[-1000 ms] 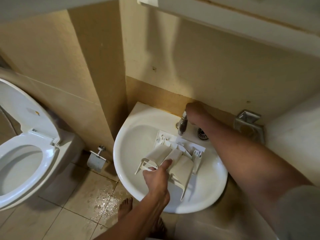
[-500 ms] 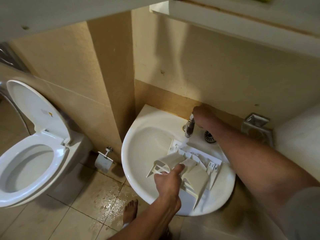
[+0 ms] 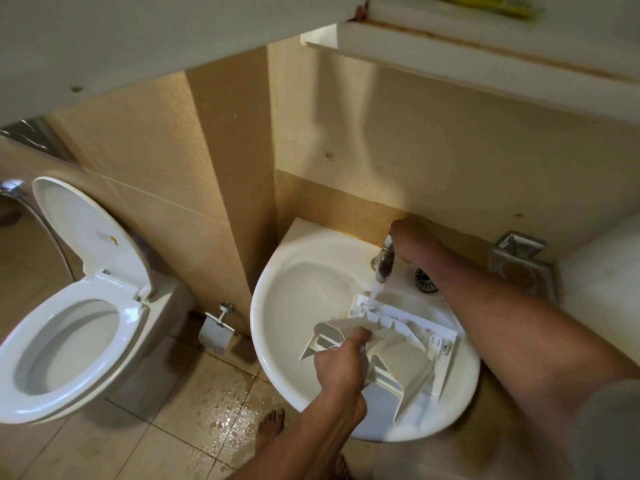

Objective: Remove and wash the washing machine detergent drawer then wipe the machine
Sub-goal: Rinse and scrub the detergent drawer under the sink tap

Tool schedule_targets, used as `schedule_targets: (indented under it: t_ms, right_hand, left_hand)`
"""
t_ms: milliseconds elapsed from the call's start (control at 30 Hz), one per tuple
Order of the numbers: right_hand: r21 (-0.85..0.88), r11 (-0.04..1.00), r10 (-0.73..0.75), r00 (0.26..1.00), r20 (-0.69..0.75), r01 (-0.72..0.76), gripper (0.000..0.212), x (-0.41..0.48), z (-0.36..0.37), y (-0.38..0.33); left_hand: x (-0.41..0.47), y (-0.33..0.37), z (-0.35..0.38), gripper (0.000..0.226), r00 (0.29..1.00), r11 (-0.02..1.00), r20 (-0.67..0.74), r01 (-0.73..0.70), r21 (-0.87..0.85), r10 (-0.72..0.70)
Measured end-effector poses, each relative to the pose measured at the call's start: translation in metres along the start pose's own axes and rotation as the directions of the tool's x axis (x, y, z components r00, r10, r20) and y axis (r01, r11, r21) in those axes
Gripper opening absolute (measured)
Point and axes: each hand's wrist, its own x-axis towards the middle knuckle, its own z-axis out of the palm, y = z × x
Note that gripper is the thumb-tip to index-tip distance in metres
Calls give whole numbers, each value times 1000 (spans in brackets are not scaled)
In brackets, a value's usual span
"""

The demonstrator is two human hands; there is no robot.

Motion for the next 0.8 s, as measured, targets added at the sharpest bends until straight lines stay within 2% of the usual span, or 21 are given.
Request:
schedule_targets:
  t_ms: [67, 233, 433, 800]
  right_hand:
    - [10, 1000, -9, 1000, 8, 9, 24, 1, 0, 0]
    - [37, 998, -41, 999, 1, 41, 24, 0, 0, 2]
    - [18, 999, -41, 999, -2, 41, 22, 0, -1, 3]
    - [11, 997, -76, 996, -45, 77, 22, -4, -2, 5]
  left_hand:
    - [0, -2, 4, 21, 1000, 1000, -5, -22, 7, 22]
    - [7, -5, 2, 49, 982, 991, -135, -126, 47, 131]
    - [8, 5, 0, 46, 948, 974, -229, -224, 17, 222]
    - [7, 21, 11, 47, 936, 970, -307, -217, -112, 174]
